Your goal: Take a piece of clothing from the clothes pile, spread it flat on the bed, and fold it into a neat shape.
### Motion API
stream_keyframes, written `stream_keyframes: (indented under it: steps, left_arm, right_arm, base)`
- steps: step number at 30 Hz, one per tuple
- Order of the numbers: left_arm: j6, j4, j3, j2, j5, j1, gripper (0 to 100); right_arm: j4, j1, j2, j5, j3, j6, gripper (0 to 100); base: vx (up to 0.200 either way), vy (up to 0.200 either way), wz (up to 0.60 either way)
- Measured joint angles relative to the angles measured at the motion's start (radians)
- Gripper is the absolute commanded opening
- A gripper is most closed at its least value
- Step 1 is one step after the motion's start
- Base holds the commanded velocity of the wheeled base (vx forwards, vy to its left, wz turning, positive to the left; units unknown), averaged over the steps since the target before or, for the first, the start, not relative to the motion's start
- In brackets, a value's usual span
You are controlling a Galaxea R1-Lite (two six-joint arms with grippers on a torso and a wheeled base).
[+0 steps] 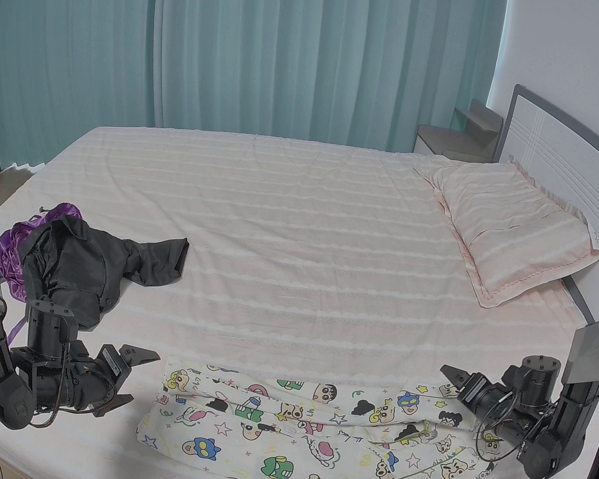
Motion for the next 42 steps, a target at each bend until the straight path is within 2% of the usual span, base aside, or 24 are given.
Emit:
stream_keyframes:
  steps: [4,10,17,23,32,42]
  left_arm:
    - [0.000,0.000,-0.003,0.000,0.000,0.000,100]
    - [0.000,0.000,-0.010,0.004,0.001,-0.005,100]
    - [0.002,0.000,-0.014,0.008,0.001,-0.009,100]
    - [0.015,-0.001,-0.015,0.012,0.000,-0.022,100]
    - [0.023,-0.002,-0.010,0.012,0.001,-0.036,100]
    - [0.019,-0.016,-0.006,0.011,0.000,-0.036,100]
  right_arm:
    - [0.000,0.078,0.029,-0.014,0.003,0.093,100]
    - [0.000,0.111,0.109,-0.022,-0.017,0.122,100]
    - [0.000,0.104,0.139,-0.025,-0.033,0.175,100]
    - [0.000,0.090,0.059,-0.025,-0.019,0.229,100]
    - [0.000,0.051,-0.064,0.031,0.040,0.322,100]
    - [0.000,0.013,-0.067,0.064,0.055,0.343,100]
  base:
    - [0.000,0.000,0.00]
    - [0.000,0.000,0.00]
    - [0.000,0.000,0.00]
    - [0.000,0.000,0.00]
    - [0.000,0.000,0.00]
    - [0.000,0.200,0.00]
